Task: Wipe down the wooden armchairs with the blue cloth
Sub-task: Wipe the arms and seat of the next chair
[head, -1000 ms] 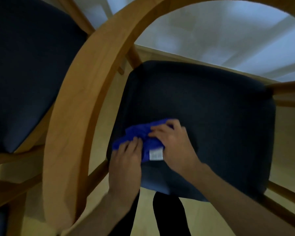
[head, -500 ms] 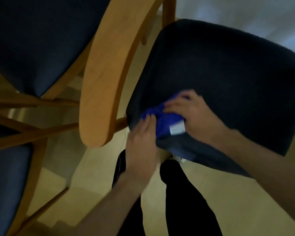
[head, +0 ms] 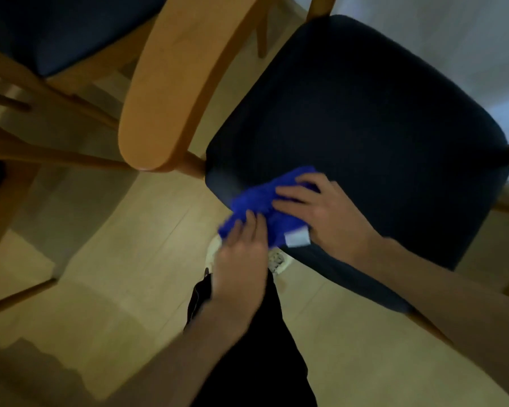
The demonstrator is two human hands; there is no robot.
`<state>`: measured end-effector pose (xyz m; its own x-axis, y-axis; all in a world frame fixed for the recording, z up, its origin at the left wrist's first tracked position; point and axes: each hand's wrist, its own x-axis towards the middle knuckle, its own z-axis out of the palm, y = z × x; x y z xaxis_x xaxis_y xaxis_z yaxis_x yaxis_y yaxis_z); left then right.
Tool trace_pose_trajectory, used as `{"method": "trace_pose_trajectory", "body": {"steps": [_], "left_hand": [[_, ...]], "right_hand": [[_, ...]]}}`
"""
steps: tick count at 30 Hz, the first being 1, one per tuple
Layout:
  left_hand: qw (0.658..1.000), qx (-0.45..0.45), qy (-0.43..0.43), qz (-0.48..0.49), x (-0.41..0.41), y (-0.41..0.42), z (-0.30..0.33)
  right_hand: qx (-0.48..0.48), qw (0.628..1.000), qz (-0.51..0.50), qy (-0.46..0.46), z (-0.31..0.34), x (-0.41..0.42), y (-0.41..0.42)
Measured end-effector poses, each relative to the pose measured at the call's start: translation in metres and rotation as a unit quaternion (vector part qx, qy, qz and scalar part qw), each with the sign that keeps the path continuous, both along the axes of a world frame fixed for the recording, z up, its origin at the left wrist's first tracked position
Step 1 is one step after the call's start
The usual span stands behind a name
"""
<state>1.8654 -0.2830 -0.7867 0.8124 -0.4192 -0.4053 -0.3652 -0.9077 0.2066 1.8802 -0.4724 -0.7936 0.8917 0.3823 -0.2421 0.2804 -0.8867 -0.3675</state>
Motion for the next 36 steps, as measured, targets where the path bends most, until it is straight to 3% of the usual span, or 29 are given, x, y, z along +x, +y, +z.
{"method": "trace_pose_trajectory", "body": {"steps": [3,7,13,15,19,22,29,33,36], "left_hand": [[0.994,-0.040,0.098,-0.004,-0.067,-0.012,0.011],[0.982,-0.053,0.161,0.081,-0.071,-0.014,0.019],[0.987,-0.070,-0.010,0.146,0.017,0.044,0.024],[0.981,-0.065,-0.040,0.176,0.044,0.061,0.015],[0.975,-0.021,-0.014,0.221,0.042,0.057,-0.025],[0.971,-0.022,0.014,0.239,0.003,0.036,-0.037],[0.988,-0.090,0.091,0.089,-0.077,-0.012,-0.006],[0.976,-0.121,0.088,0.160,-0.063,0.012,0.006],[0.965,-0.105,0.008,0.242,-0.021,0.043,0.005]], "right_hand": [[-0.025,0.996,0.084,0.031,0.007,-0.053,-0.007],[-0.010,0.997,0.059,0.042,0.010,-0.066,-0.005],[0.090,0.993,-0.075,-0.030,0.006,0.027,0.058],[0.079,0.993,-0.085,-0.034,-0.001,0.061,0.085],[-0.041,0.999,-0.025,-0.007,-0.012,0.070,0.111],[-0.053,0.998,0.001,-0.018,-0.009,0.033,0.092],[-0.035,0.999,0.011,0.040,0.016,-0.063,0.018],[0.007,1.000,-0.016,0.010,0.024,-0.043,0.035],[0.032,0.999,0.010,-0.027,0.026,0.018,0.072]]}}
